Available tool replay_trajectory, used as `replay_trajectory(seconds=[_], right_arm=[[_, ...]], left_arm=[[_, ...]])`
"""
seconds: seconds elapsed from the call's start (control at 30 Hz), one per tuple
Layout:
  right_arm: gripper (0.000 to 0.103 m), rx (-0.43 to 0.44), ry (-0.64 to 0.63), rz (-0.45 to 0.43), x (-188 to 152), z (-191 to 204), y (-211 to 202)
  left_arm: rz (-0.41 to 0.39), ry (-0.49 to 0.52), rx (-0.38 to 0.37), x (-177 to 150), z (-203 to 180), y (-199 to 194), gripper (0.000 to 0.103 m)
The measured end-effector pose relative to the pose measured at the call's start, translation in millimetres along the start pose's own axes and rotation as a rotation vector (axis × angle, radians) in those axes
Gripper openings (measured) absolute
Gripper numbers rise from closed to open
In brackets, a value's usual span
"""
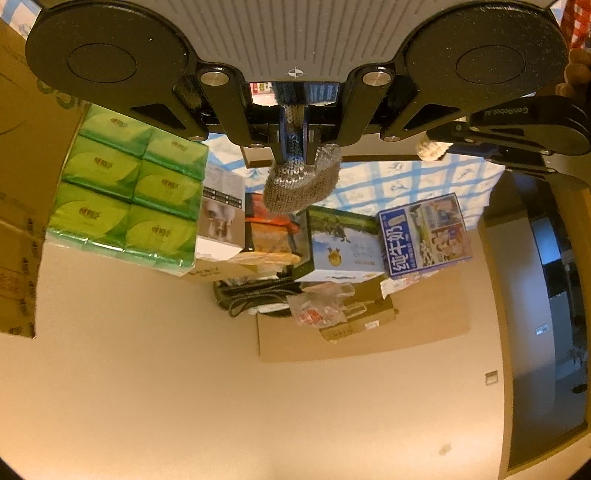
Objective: Organize soft objects
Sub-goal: 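Lift hair tie and striped mitten and carry both over the brown box, then drop the hair tie and mitten into the box while both tools open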
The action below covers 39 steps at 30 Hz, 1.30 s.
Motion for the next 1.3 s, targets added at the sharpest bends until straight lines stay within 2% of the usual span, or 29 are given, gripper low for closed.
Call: replay_trajectory(seconds=[0.27, 0.6, 0.77, 0.87, 1.17, 1.3], right_arm=[[0.008, -0.022, -0.013, 0.051, -6.4, -13.5, 43.8], [0.008, -0.035, -0.012, 0.114, -20.4, -23.8, 84.5], [0.008, -0.038, 0.002, 0.129, -22.7, -27.0, 95.6], [0.009, -0.032, 0.013, 0.132, -22.3, -28.0, 97.3], [0.009, -0.034, 0.019, 0.128, -19.8, -26.7, 97.9], [0.009, -0.035, 0.027, 0.12, -17.1, -24.4, 101.0]], left_arm=[[0.047, -0.03, -0.012, 9.1, 7.7, 43.7, 0.017], [0.09, -0.011, 0.0, 18.0, 5.5, 86.1, 0.019], [0.084, 0.009, 0.01, 22.7, 2.1, 95.5, 0.037], [0.08, 0.03, 0.023, 23.2, 1.0, 96.8, 0.041], [0.076, 0.001, 0.036, 24.6, 12.3, 94.9, 0.054], [0.073, -0.021, 0.029, 24.5, 18.3, 90.8, 0.054]])
Point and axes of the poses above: each gripper's, at about its wrist camera, not at the fingertips, and y roughly the way its jaws point, z to its left, x to its top, the point moved 4 cm from there along y, roughly the way its jaws point, and after that the axes turned 3 degrees about -x, right-handed, at the moved point
